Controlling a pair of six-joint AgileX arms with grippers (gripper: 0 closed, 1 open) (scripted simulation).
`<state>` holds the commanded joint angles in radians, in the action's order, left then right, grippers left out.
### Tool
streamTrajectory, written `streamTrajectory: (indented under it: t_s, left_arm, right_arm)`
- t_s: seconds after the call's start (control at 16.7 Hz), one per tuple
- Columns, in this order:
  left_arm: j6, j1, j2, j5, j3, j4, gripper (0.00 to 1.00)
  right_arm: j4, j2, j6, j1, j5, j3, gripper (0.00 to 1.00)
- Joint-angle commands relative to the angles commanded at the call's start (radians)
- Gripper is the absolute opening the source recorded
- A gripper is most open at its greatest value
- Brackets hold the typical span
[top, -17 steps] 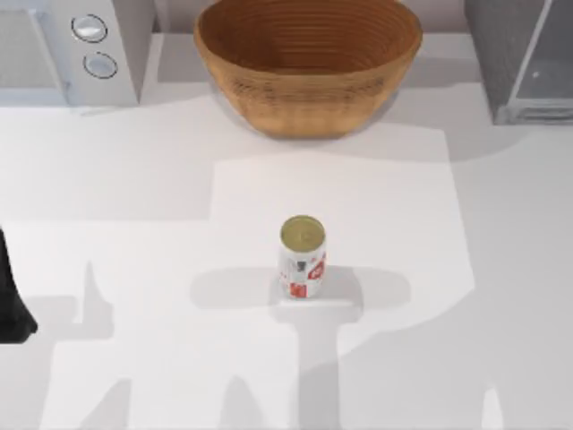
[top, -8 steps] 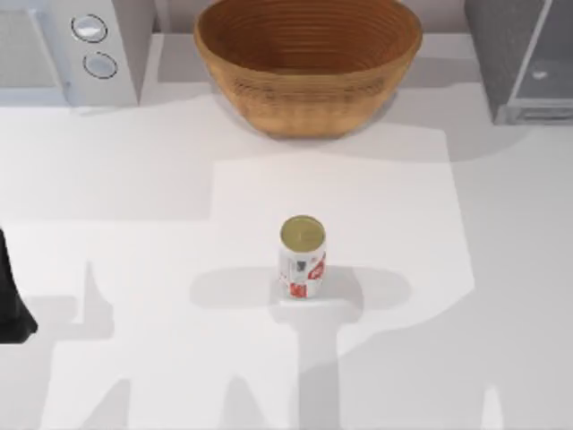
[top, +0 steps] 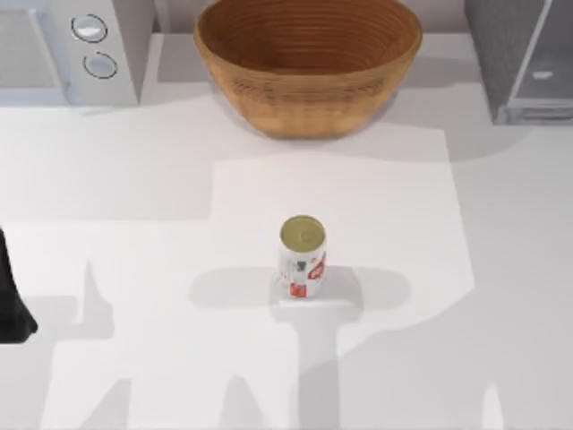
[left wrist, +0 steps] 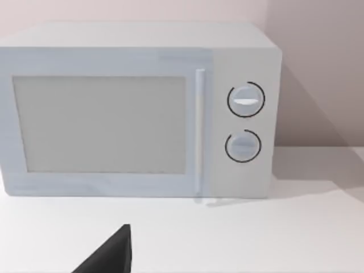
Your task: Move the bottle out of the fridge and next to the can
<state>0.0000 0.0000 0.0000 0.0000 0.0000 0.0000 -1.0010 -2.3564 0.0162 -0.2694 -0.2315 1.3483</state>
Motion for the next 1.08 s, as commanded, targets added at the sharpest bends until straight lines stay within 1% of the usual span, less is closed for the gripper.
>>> streamTrajectory:
  t_s: [0.06, 0.6, 0.96, 1.08]
  left_arm:
    - [0.0, 0.0, 0.0, 0.0, 0.0, 0.0, 1.0]
    - [0.0, 0.0, 0.0, 0.0, 0.0, 0.0, 1.0]
    - [0.0, 0.0, 0.0, 0.0, 0.0, 0.0, 1.0]
    - [0.0, 0.0, 0.0, 0.0, 0.0, 0.0, 1.0]
  right_arm:
    - [0.0, 0.0, 0.0, 0.0, 0.0, 0.0, 0.0]
    - [0.004, 0.005, -0.001, -0.004, 0.0, 0.0, 0.0]
    - [0.134, 0.111, -0.003, -0.003, -0.001, 0.024, 0.0]
    - [0.148, 0.123, -0.003, -0.003, -0.002, 0.027, 0.0]
